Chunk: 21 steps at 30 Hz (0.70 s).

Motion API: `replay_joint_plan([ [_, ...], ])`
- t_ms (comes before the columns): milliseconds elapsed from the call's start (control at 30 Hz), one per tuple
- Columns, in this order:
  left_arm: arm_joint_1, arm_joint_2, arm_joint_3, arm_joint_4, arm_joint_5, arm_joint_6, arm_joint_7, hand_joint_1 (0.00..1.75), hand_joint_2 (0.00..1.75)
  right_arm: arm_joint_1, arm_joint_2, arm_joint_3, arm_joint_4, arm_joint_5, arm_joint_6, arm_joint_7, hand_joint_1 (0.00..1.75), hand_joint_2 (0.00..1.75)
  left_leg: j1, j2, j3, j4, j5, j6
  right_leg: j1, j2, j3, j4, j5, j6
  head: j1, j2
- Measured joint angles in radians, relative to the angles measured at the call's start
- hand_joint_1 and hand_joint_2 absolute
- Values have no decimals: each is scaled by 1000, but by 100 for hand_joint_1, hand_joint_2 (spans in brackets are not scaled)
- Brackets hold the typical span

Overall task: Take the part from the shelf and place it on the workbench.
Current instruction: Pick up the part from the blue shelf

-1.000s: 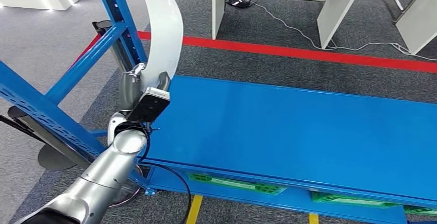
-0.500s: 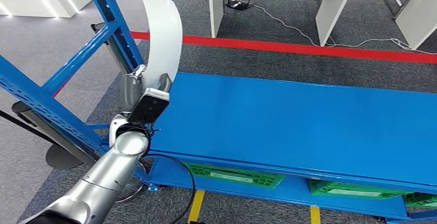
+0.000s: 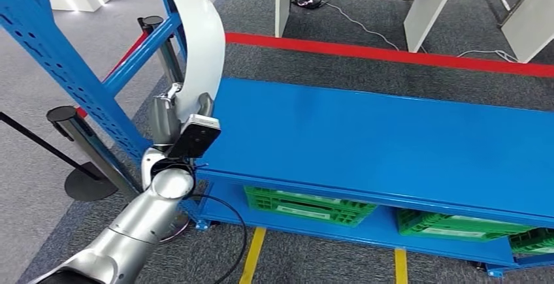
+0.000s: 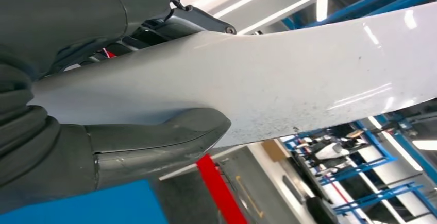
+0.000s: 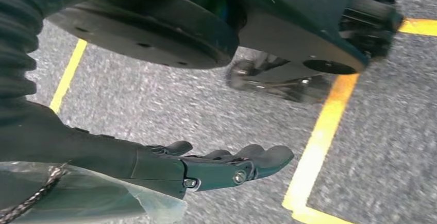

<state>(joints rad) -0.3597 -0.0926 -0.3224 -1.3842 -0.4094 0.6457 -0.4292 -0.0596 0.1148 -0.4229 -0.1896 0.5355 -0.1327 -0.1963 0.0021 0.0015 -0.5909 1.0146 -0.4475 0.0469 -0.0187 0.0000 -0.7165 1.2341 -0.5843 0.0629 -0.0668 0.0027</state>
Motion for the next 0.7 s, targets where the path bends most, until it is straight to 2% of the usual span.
replay_joint_plan([
  [33,1,0,0,2,-2,3,0,175,175,0,0,-1,0,0,0,0,0,175,-2,0,-14,1,9,0,0,0,-2,41,-12,1,0,0],
  [67,1,0,0,4,-3,5,0,175,175,0,0,-1,0,1,0,0,0,175,-3,0,-27,2,19,-1,0,0,12,48,-2,1,0,0],
  [100,1,0,0,6,-6,8,0,175,175,0,0,-1,0,2,0,0,0,175,-4,0,-40,4,28,-2,0,0,44,20,23,-1,0,0],
  [133,1,0,0,7,-9,12,0,175,175,-1,0,-2,0,3,0,0,0,175,-4,0,-50,5,36,-4,0,0,91,-37,48,-4,0,0],
  [200,1,0,1,8,-14,20,0,175,175,-5,0,-2,0,6,-1,0,0,175,-6,0,-67,8,51,-12,3,1,190,-174,58,-10,-1,0],
  [233,0,0,1,8,-16,23,1,175,175,-6,0,-2,0,7,-2,0,0,175,-7,0,-71,9,59,-18,6,1,217,-219,51,-13,-1,0],
  [267,0,0,1,8,-17,24,2,175,175,-7,0,-3,0,8,-2,0,0,175,-7,1,-73,8,68,-23,9,1,228,-240,43,-17,-1,0],
  [333,0,1,1,9,-20,26,4,175,175,-6,1,-3,0,9,-4,0,0,175,-5,0,-77,7,78,-35,9,-1,217,-245,55,-32,0,0],
  [367,-1,2,1,9,-22,28,6,175,175,-6,1,-4,0,10,-4,0,0,175,-3,-1,-82,16,64,-42,8,-2,211,-246,64,-43,0,0],
  [400,-1,2,1,10,-24,29,7,175,175,-6,2,-5,0,11,-4,-1,0,175,-2,-2,-91,40,32,-48,7,-4,203,-248,75,-53,-1,0],
  [433,-1,3,1,11,-27,31,9,175,175,-7,3,-6,0,11,-4,-1,0,175,0,-2,-102,84,-16,-53,6,-6,195,-249,86,-60,-1,0],
  [500,-1,3,1,15,-31,34,13,175,175,-8,4,-8,0,13,-3,-1,0,175,4,-2,-123,205,-110,-62,6,-7,169,-247,107,-66,-3,0],
  [533,-1,4,1,17,-33,35,14,175,175,-7,4,-9,0,13,-2,-1,0,175,6,-2,-125,255,-131,-66,7,-8,153,-246,119,-66,-3,0],
  [567,-1,4,1,20,-33,36,14,175,175,-7,4,-10,0,14,-2,-1,0,175,7,-2,-116,279,-128,-68,7,-8,137,-243,129,-65,-3,0],
  [600,-1,4,1,22,-34,37,14,175,175,-7,4,-10,0,14,-2,-1,0,175,9,-2,-93,271,-108,-69,7,-8,121,-240,138,-63,-3,0],
  [633,-2,4,1,23,-35,38,14,175,175,-7,4,-11,0,14,-2,-1,0,175,10,-2,-54,229,-80,-68,7,-8,107,-236,147,-60,-4,0],
  [667,-3,4,1,23,-36,38,14,175,175,-7,5,-11,0,14,-2,-1,0,175,10,-2,-5,165,-68,-65,7,-7,94,-232,155,-56,-4,0],
  [700,-4,3,1,23,-38,39,14,175,175,-7,5,-12,0,14,-2,-1,0,175,10,-3,43,95,-67,-61,8,-7,84,-228,163,-51,-3,0],
])
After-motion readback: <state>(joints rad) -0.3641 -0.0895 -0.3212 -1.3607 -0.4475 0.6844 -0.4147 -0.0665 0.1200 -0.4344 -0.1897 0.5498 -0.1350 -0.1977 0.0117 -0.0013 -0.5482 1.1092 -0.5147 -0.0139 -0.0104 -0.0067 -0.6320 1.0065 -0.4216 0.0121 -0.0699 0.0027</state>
